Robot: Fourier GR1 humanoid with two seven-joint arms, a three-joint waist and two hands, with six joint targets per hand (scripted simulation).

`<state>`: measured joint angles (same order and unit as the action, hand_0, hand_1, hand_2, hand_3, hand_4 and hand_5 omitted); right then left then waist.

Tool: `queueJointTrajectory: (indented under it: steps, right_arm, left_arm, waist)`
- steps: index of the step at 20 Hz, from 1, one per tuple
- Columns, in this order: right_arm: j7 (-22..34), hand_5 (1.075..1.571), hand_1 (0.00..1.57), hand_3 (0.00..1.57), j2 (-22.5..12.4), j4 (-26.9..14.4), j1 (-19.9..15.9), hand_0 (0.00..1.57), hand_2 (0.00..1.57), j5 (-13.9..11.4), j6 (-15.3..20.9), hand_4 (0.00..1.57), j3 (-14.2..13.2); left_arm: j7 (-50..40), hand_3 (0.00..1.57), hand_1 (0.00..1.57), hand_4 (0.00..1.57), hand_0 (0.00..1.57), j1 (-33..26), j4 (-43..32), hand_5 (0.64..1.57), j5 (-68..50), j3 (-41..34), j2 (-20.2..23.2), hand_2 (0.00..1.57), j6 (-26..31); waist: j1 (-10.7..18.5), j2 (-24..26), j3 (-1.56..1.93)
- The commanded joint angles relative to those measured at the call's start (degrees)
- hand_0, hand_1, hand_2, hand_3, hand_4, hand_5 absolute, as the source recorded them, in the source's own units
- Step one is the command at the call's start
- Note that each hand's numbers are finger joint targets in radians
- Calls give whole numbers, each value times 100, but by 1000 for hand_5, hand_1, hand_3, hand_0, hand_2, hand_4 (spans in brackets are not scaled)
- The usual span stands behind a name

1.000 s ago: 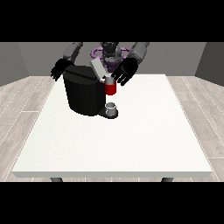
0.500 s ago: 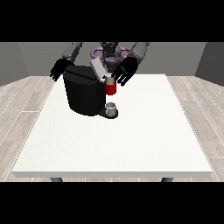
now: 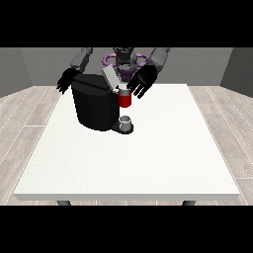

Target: Insert the coffee pod into the coffee machine and close the lid

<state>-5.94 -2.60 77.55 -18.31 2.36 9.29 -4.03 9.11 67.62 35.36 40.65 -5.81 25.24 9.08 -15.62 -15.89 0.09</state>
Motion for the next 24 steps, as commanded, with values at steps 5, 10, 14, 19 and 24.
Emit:
queueJointTrajectory:
  steps: [5, 10, 14, 19, 24]
  right_arm:
    - [201, 1571, 0, 0, 51, 337, 123, 0, 0, -106, 9, 353, 233]
    - [237, 1571, 0, 0, 4, 73, -86, 0, 0, -94, 84, 387, 100]
    - [58, 1571, 0, 0, 107, -120, 301, 0, 0, -117, 123, 416, 111]
    - [-181, 1571, 0, 0, 139, -273, 314, 0, 0, 95, 34, 427, -47]
    - [-125, 1571, 0, 0, -84, -177, 765, 0, 0, 247, -167, 434, -201]
  left_arm:
    - [138, 0, 0, 0, 0, -109, -235, 1571, 294, 144, 280, 0, 137]
    - [203, 0, 0, 0, 0, -17, -67, 1571, 336, 180, 276, 0, 272]
    - [21, 0, 0, 0, 0, -224, 2, 1571, 277, 211, -36, 0, 433]
    - [-54, 0, 0, 0, 0, -382, 156, 1571, 376, 262, -225, 0, 227]
    - [-113, 0, 0, 0, 0, -821, 184, 1571, -27, -44, -485, 0, 317]
  waist:
    - [-277, -24, -9]
    - [11, 38, -9]
    - [184, 507, -7]
    - [300, 529, -7]
    - [413, 1149, -8]
